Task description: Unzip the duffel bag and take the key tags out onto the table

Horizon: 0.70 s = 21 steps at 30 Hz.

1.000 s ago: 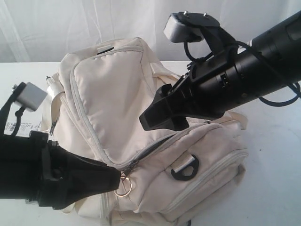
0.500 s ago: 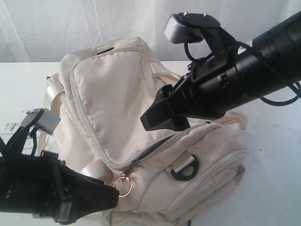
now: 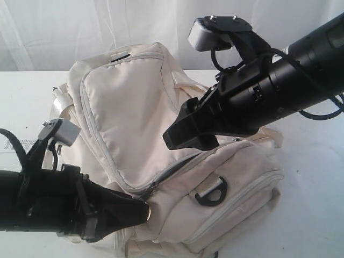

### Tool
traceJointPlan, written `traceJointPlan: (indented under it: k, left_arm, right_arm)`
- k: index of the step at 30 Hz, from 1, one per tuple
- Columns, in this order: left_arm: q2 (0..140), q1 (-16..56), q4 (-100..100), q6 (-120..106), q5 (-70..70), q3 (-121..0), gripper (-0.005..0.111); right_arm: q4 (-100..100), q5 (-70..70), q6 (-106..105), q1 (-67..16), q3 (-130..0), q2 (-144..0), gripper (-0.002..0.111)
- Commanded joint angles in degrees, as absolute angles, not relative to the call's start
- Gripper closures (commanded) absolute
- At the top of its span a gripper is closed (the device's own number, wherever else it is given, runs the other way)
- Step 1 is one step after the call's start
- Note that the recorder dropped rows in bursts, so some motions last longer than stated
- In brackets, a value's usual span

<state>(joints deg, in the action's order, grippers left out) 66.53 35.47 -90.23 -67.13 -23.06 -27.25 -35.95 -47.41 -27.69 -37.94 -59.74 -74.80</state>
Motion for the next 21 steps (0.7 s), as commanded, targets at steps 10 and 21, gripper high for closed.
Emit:
traceJointPlan:
  k: [10,21]
  left_arm:
    - [70.5,35.6,-99.1,-75.0,-25.9,-27.1,0.065]
    - [72.0,35.6,-96.5,-74.8,-30.4,-27.1,0.089]
  right_arm:
    - [-35.7,-46.8,-27.6,-37.6,-59.9,-74.4,0.042]
    - [-33.4,-47.6,-30.9,-37.6,-59.9,-74.4,0.042]
